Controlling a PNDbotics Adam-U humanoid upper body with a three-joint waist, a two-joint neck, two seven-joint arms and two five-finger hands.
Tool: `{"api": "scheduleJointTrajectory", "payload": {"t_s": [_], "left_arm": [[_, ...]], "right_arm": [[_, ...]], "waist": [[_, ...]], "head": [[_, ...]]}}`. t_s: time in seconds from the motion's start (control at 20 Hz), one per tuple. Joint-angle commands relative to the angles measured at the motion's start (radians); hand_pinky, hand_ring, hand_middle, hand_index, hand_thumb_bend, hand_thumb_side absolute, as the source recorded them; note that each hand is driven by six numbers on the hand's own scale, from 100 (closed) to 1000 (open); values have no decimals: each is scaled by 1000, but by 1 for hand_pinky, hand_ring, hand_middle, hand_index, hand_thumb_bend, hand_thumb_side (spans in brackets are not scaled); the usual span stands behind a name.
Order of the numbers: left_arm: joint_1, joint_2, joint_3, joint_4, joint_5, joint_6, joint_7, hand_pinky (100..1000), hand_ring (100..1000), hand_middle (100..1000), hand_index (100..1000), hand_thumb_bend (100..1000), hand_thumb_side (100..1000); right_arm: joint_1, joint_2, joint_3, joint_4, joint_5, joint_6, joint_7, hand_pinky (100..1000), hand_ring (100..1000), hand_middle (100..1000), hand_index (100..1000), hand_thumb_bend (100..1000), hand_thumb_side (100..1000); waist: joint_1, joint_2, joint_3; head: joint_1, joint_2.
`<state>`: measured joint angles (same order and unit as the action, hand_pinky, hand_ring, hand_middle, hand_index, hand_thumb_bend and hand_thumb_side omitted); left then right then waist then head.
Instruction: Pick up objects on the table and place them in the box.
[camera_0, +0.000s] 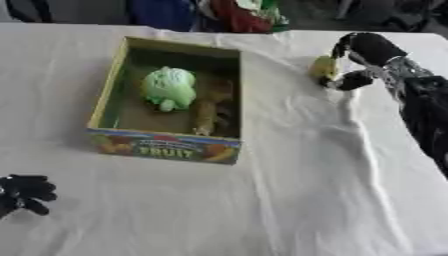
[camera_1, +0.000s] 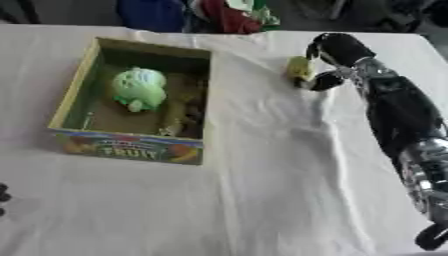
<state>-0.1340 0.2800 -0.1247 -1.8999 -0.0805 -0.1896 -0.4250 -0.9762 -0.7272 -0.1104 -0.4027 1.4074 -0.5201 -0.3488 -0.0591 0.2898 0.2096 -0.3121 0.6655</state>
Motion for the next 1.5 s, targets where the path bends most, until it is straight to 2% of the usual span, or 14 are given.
{"api": "scheduleJointTrajectory", "payload": {"t_s": [0.05,0.25,0.35,0.5,0.7,1.15,1.35,1.5], "left_arm": [[-7,3,8,-19,-2,-5,2,589,687,672,820,291,1000],[-7,3,9,-19,0,-5,2,589,688,673,820,290,1000],[-8,2,9,-19,1,-4,2,589,688,673,820,289,1000],[-9,3,9,-19,3,-4,2,589,688,673,819,289,1000],[-10,5,10,-18,7,-2,2,590,688,673,819,290,1000],[-8,13,12,-11,19,5,2,590,689,673,819,292,1000],[-8,16,12,-10,25,7,2,591,690,673,819,294,1000],[-7,17,12,-9,29,7,0,591,690,673,818,293,1000]], "right_arm": [[-10,-31,-1,-2,5,13,-28,604,630,436,521,450,445],[-8,-29,0,-3,2,25,-68,582,603,385,468,456,419],[-8,-27,-2,-6,-3,26,-94,551,568,324,400,429,374],[-7,-25,-2,-18,-12,18,-137,536,545,283,357,422,344],[-10,-22,4,-47,-9,-9,-173,537,538,257,332,404,387],[-41,4,22,-189,5,-125,-180,552,553,263,343,436,377],[-65,25,46,-267,-14,-188,-177,560,562,267,349,453,363],[-90,55,70,-312,-29,-242,-161,565,567,274,360,429,347]], "waist": [[4,-20,-2],[5,-22,-4],[5,-23,-5],[4,-25,-9],[0,-33,-18],[-14,-61,-44],[-20,-72,-47],[-21,-78,-47]], "head": [[-3,-8],[-4,-10],[-3,-9],[-4,-10],[-3,-8],[-6,-6],[-9,-8],[-14,-9]]}}
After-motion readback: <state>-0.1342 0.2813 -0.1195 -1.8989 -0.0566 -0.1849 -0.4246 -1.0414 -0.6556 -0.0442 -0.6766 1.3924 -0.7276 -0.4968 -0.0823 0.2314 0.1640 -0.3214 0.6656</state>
